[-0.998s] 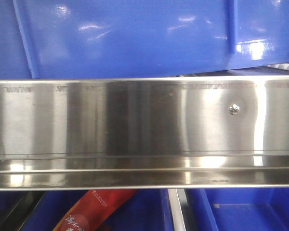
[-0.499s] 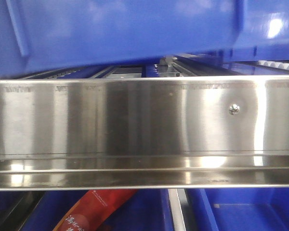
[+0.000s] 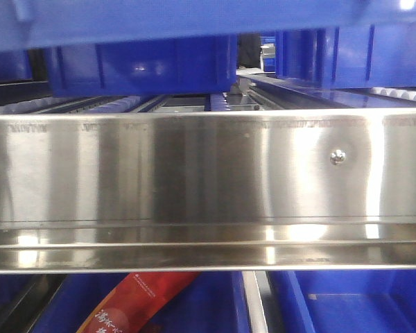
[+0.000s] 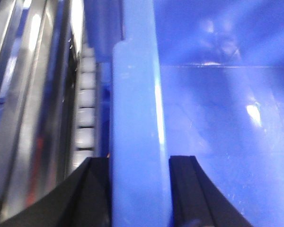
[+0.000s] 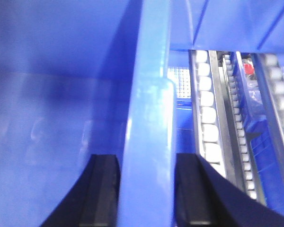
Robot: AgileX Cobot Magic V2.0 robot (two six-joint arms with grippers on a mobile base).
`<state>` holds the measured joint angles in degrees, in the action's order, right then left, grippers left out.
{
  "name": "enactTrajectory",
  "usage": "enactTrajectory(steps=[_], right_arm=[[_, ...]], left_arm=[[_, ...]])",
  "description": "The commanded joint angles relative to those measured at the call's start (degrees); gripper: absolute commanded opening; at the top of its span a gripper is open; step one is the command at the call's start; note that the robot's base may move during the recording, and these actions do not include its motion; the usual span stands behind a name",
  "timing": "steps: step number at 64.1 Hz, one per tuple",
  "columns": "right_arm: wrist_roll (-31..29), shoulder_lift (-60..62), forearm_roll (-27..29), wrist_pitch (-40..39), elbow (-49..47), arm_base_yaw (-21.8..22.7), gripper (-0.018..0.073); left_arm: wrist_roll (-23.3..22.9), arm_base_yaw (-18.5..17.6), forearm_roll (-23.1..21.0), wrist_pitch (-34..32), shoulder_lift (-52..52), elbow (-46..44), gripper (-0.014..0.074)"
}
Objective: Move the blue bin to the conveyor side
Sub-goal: 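Lift the blue bin up off the roller shelf with both grippers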
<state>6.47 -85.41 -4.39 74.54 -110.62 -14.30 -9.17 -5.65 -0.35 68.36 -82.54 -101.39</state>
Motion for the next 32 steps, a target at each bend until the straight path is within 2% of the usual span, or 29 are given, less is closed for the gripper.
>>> enactTrajectory(steps=[1, 7, 13, 24, 32], right_arm=[[-1.31, 3.73, 0.19, -4.58, 0.73, 1.54, -0.0088], [-1.45, 7.23, 0.19, -4.65, 5.21, 1.90, -0.0088], [-1.45, 11.34, 0.19, -9.02, 10.49, 1.90, -0.0088], [-1.35, 18.23, 0.19, -14.00, 19.95, 1.90, -0.0088], [-1.35, 20.96, 2.17, -17.48, 22.86, 1.90, -0.0088]], left_arm=[[-3.16, -2.81, 1.03, -4.16, 1.93, -1.44, -0.0018], [-3.50, -4.40, 1.23, -3.47, 2.15, -1.44, -0.0018], [-3.63, -5.60, 1.23, -3.05, 2.39, -1.44, -0.0018], [-4.94, -5.70, 1.51, -1.48, 3.96, -1.44, -0.0018], [-4.94, -5.70, 1.66, -0.04, 6.23, -0.76, -0.0018]])
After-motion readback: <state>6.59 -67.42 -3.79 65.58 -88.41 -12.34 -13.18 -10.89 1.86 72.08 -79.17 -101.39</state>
